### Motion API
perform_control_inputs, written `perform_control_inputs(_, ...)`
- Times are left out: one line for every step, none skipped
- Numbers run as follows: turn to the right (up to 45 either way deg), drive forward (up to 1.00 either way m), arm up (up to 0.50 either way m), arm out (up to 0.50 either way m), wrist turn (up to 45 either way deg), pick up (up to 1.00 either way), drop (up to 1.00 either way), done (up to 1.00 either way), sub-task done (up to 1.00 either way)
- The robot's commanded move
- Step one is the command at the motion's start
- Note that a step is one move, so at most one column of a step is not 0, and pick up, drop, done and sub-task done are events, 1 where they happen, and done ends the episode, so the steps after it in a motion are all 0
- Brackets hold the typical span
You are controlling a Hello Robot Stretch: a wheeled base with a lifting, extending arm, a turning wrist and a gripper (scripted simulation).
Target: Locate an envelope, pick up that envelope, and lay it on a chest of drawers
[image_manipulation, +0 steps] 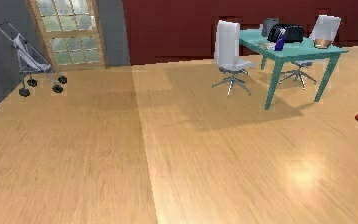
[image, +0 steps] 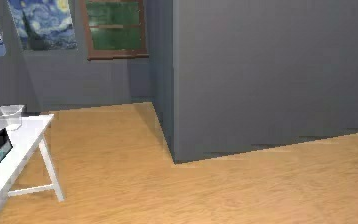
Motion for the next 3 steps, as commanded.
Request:
perform_control_inputs(-9.0, 0.00, 0.00, 0.00, 0.0, 0.00, 0.00, 0.00, 0.00)
perform_control_inputs(0.0, 0.30, 0.00, 0.00, 0.0, 0.00, 0.00, 0.00, 0.00)
perform_control_inputs(-45.0, 0.00, 0.00, 0.00, 0.0, 0.00, 0.00, 0.00, 0.00)
